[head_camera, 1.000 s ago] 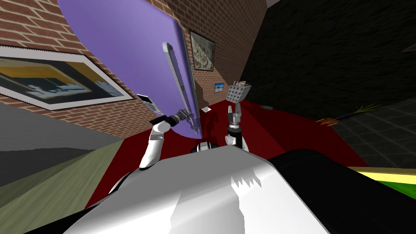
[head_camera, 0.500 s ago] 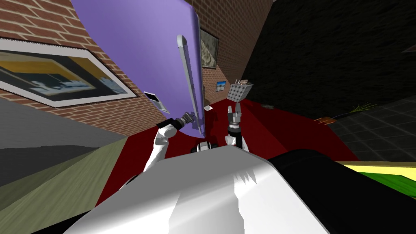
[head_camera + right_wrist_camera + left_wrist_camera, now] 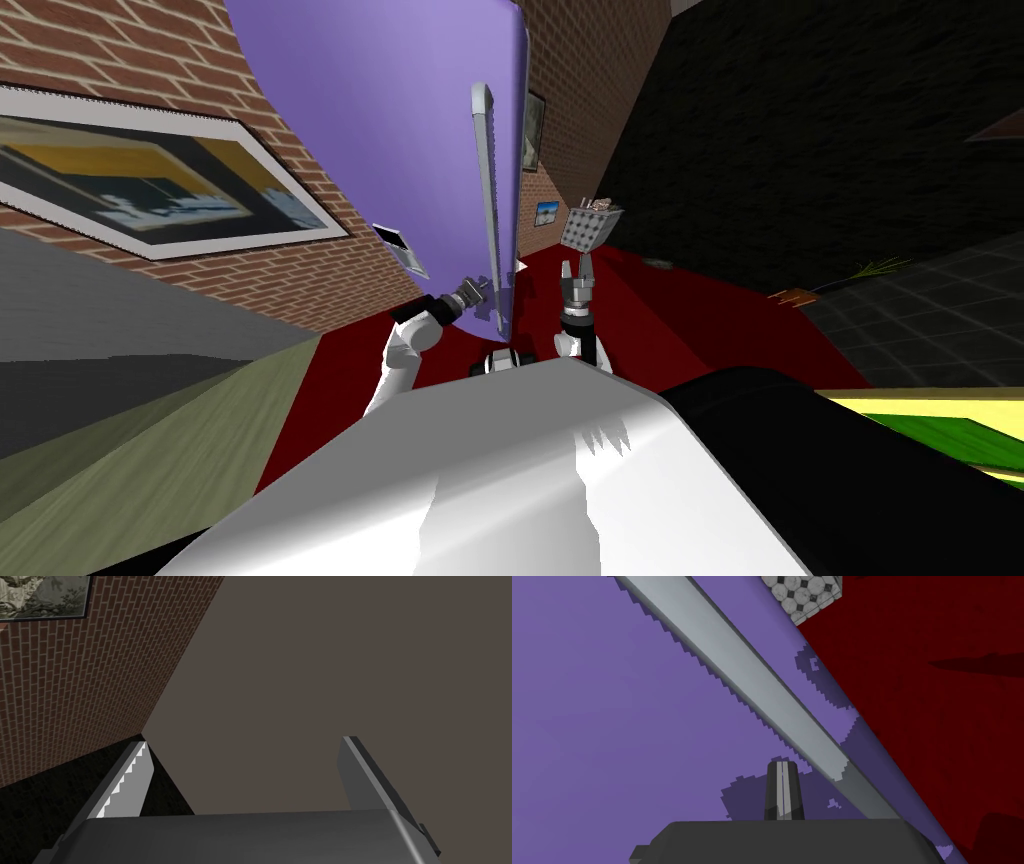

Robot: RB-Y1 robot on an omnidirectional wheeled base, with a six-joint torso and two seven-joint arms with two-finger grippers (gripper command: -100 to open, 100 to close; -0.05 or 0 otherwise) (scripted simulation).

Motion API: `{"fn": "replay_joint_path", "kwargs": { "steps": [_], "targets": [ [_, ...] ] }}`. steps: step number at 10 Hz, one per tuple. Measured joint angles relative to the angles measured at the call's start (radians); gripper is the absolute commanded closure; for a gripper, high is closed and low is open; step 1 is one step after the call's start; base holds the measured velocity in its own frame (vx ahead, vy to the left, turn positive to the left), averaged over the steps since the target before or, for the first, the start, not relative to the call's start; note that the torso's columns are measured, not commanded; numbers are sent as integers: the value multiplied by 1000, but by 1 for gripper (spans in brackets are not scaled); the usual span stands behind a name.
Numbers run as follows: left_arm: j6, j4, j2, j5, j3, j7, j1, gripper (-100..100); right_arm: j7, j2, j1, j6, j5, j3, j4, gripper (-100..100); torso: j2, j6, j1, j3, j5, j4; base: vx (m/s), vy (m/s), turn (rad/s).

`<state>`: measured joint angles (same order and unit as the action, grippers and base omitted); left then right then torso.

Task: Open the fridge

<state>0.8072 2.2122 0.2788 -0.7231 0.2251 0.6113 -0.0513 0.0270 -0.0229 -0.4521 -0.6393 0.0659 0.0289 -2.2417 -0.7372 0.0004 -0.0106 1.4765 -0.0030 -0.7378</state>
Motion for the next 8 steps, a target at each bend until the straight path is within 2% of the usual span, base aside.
{"fn": "replay_joint_path", "kwargs": {
  "steps": [2, 3, 5, 8],
  "targets": [
    [6, 70, -24, 58, 56, 42, 44, 100, 0, 0, 0, 0, 0, 0, 0, 0, -3, -1, 16, -2, 5, -1, -39, 243, -13],
    [7, 93, -41, 87, 88, 66, 62, -100, 0, -1, 0, 0, 0, 0, 0, 0, -1, -1, 19, -1, 6, 0, 23, 118, 106],
    [37, 138, -27, 81, 85, 92, 62, -100, 0, 0, 0, 0, 0, 0, 0, 0, 3, 0, -3, 2, -1, 1, 53, -73, 78],
    [94, 204, 1, 56, 64, 131, 47, -100, 0, 0, 0, 0, 0, 0, 0, 0, -1, -1, 12, -1, 4, 0, 48, -71, 91]
  ]
}}
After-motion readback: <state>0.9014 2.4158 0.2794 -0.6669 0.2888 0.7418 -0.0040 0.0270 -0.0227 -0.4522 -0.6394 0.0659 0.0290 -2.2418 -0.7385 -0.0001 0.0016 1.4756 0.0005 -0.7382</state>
